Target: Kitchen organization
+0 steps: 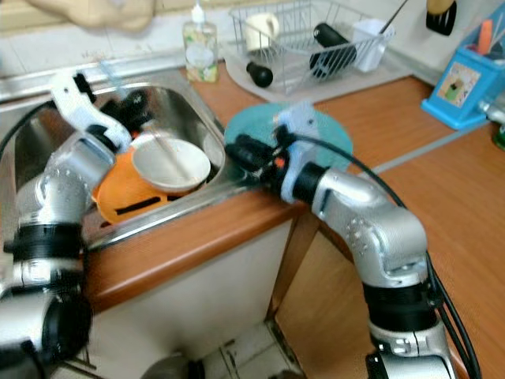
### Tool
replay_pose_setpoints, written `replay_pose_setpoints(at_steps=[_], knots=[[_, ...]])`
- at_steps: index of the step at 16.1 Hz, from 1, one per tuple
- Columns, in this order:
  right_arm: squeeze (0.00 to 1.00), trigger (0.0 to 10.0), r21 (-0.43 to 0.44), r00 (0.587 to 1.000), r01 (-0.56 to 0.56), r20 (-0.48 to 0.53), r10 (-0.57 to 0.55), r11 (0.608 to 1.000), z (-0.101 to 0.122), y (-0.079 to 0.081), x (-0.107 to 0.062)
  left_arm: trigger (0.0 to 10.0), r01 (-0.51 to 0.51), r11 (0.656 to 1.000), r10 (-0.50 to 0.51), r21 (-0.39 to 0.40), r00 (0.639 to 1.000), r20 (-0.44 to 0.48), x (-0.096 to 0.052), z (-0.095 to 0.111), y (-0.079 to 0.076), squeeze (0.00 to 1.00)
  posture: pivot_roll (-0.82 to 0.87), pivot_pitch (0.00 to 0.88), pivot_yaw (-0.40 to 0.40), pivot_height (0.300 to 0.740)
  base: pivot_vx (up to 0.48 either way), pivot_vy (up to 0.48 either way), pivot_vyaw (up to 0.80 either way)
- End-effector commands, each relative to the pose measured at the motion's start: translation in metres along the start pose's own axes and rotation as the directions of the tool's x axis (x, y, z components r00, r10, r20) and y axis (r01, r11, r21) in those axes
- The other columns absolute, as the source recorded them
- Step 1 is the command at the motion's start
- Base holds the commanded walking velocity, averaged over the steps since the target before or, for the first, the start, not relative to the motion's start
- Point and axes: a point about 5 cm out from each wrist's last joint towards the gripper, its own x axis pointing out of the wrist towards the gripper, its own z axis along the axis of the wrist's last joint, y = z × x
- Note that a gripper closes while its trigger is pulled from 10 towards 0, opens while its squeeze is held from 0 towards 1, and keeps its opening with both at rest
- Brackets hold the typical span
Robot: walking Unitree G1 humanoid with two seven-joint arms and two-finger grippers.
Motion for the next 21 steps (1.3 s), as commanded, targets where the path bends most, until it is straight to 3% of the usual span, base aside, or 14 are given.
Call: replay_pose_setpoints(at_steps=[1,3,4,5,6,7,8,9,10,14,16,18,21], knots=[[0.00,10.0,-0.056,1.000,-0.027,0.001,0.027,0.998,0.002,0.008,0.001,0.0,-0.094,0.996,0.094,0.002,0.996,0.000,0.004,-0.002,0.011,0.00,-0.07,0.003,0.023,0.740,0.000,0.000,0.00],[0.00,10.0,-0.087,0.999,-0.039,-0.016,0.038,0.995,-0.003,0.015,0.004,0.0,-0.154,0.988,0.154,-0.016,0.988,-0.007,0.009,-0.006,0.017,0.00,-0.07,0.000,0.020,0.740,0.000,0.000,0.00],[0.00,10.0,-0.094,0.998,-0.054,-0.030,0.051,0.994,-0.006,0.019,0.006,9.3,-0.208,0.978,0.208,-0.007,0.978,-0.027,0.011,-0.011,0.021,0.00,-0.07,0.000,0.020,0.740,0.000,0.000,0.00],[0.00,10.0,-0.093,0.997,-0.069,-0.042,0.066,0.993,-0.008,0.021,0.007,10.0,-0.255,0.967,0.255,0.001,0.965,-0.057,0.012,-0.017,0.025,0.00,-0.07,0.000,0.020,0.740,0.000,0.000,0.00],[0.00,10.0,-0.098,0.997,-0.070,-0.048,0.065,0.993,-0.008,0.021,0.007,10.0,-0.267,0.964,0.267,0.011,0.961,-0.079,0.013,-0.021,0.026,0.00,-0.07,0.000,0.020,0.740,0.000,0.000,0.00],[0.00,10.0,-0.061,0.991,-0.124,-0.057,0.121,0.990,-0.009,0.025,0.007,10.0,-0.292,0.956,0.294,0.042,0.952,-0.079,0.014,-0.023,0.029,1.00,-0.07,0.000,0.020,0.740,0.000,0.000,0.00],[0.84,10.0,-0.014,0.990,-0.137,-0.046,0.136,0.990,-0.007,0.025,0.006,10.0,-0.295,0.952,0.301,0.078,0.950,-0.084,0.014,-0.025,0.030,1.00,-0.07,0.001,0.020,0.740,0.000,0.000,0.00],[1.00,10.0,0.014,0.989,-0.142,-0.028,0.142,0.990,-0.005,0.025,0.005,10.0,-0.298,0.948,0.308,0.108,0.948,-0.084,0.014,-0.025,0.032,1.00,-0.07,0.003,0.019,0.740,0.000,0.000,0.00],[1.00,10.0,0.039,0.993,-0.119,-0.020,0.120,0.992,-0.004,0.021,0.005,10.0,-0.290,0.945,0.305,0.152,0.948,-0.087,0.013,-0.026,0.033,1.00,-0.07,0.007,0.019,0.740,0.000,0.000,0.00],[1.00,10.0,-0.024,0.997,-0.075,0.020,0.076,0.997,0.000,0.017,0.007,10.0,-0.223,0.914,0.253,0.339,0.966,-0.049,0.013,-0.019,0.034,1.00,-0.07,0.014,0.021,0.740,0.000,0.000,0.00],[1.00,10.0,-0.052,0.997,-0.025,0.070,0.029,0.998,0.004,0.011,0.006,10.0,-0.168,0.870,0.196,0.463,0.980,-0.012,0.014,-0.011,0.030,0.82,-0.07,0.021,0.021,0.740,0.000,0.000,0.00],[1.00,10.0,-0.035,0.996,0.030,0.084,-0.027,0.999,0.006,0.006,0.006,10.0,-0.132,0.847,0.159,0.515,0.987,-0.009,0.014,-0.008,0.027,0.66,-0.07,0.024,0.023,0.740,0.000,0.000,0.00],[1.00,10.0,-0.030,0.988,0.111,0.111,-0.107,0.993,0.012,-0.005,0.006,10.0,-0.053,0.835,0.048,0.548,0.999,0.023,0.014,-0.001,0.013,0.55,-0.07,0.025,0.024,0.740,0.000,0.000,0.00]])
